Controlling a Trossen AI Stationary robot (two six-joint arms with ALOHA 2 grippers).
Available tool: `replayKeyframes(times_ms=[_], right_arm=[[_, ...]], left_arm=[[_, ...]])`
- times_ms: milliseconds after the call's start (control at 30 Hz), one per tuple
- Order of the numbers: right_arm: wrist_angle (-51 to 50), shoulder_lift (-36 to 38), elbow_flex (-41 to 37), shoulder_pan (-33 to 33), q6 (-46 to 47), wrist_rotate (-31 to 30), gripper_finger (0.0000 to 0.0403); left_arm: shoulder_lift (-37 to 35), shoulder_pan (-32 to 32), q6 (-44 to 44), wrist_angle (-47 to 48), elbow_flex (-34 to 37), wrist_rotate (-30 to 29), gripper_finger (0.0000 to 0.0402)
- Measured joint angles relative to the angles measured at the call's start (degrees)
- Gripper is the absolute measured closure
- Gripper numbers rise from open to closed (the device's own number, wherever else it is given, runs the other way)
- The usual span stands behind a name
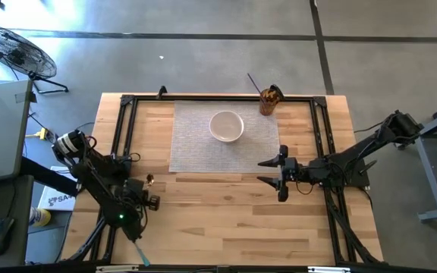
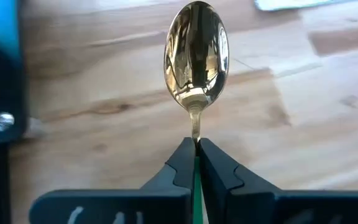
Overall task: Pick & Place Utensil
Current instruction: Put the green spoon into the white bowl
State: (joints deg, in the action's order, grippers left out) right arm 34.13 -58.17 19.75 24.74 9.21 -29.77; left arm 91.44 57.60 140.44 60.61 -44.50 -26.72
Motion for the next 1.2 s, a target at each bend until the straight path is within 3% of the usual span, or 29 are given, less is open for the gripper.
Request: replayKeyframes(times_ms=[200,600,900,1200], right_arm=[[0.00,0.00,0.00,0.01,0.96,-0.07,0.0178],[-0.44,-3.62,0.02,0.04,1.03,3.13,0.0178],[3.50,-13.62,0.03,0.04,4.11,3.21,0.0178],[6.05,-16.69,0.09,0.04,6.11,3.16,0.0178]], left_arm=[[0.00,-7.54,-15.90,-0.13,-4.95,-0.69,0.0397],[0.00,-31.27,-70.10,-9.32,-20.40,-3.27,0.0397],[0.57,-50.54,-101.28,-15.83,-32.39,8.61,0.0397],[8.77,-69.13,-116.43,-18.21,-43.31,22.85,0.0397]])
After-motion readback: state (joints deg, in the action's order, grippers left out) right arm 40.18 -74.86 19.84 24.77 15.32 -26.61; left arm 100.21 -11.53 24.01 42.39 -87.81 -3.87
